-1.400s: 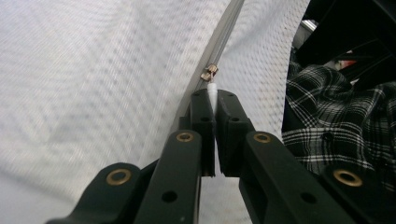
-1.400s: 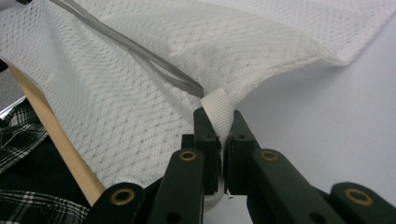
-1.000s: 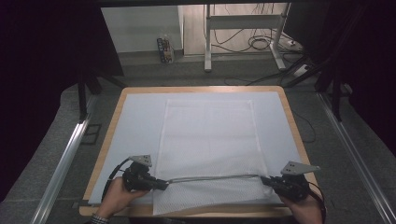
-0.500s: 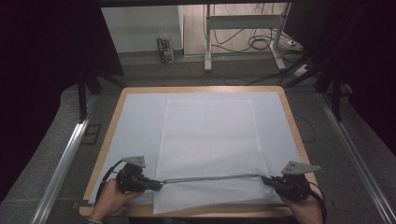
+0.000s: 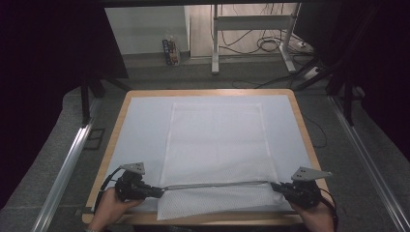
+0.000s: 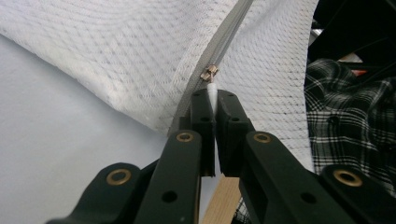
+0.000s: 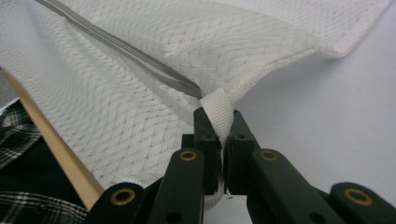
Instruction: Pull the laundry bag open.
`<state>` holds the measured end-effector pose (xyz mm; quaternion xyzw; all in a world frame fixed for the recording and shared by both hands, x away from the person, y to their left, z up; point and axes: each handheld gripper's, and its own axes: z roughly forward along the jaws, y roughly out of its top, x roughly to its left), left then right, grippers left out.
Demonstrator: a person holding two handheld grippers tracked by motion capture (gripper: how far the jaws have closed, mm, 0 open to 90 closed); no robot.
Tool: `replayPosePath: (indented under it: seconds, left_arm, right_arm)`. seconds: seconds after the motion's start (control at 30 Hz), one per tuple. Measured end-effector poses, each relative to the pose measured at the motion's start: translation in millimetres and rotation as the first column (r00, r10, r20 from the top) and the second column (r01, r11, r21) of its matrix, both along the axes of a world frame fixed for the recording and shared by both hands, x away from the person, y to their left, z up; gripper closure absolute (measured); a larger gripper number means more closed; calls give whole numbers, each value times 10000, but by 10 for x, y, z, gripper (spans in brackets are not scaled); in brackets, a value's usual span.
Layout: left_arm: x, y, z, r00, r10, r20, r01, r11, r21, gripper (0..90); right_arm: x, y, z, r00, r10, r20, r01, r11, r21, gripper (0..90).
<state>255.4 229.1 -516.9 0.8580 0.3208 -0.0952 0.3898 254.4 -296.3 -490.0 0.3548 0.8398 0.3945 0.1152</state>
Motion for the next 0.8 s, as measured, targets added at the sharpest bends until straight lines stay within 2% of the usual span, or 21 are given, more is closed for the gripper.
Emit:
replayPosePath:
  seconds: [0.13,0.4,0.53,0.63,0.73,0.8]
  left_arm:
    - [-7,28,-14,10000,77,-8,-76,9999,150,873]
    - [-8,39,-16,9999,138,26,-138,9998,163,873]
    - [-4,62,-31,9994,328,75,-332,9973,658,873]
    - [-4,105,-36,9984,560,61,-563,9957,731,873]
    - [-3,140,-42,9983,578,28,-579,9964,615,873]
    - [-8,137,-47,9984,569,71,-573,9955,761,874]
  right_arm:
    - [1,0,-1,10000,11,-47,-11,10000,45,855]
    - [-1,9,-1,9999,64,-83,-64,10000,28,855]
    - [-8,20,0,10000,39,6,-39,9999,-139,856]
    - [-6,18,-1,10000,-42,12,42,9998,-190,855]
    - [-5,9,1,10000,-39,-72,38,9999,-99,855]
    - [-8,25,2,10000,-1,-25,1,9998,-200,855]
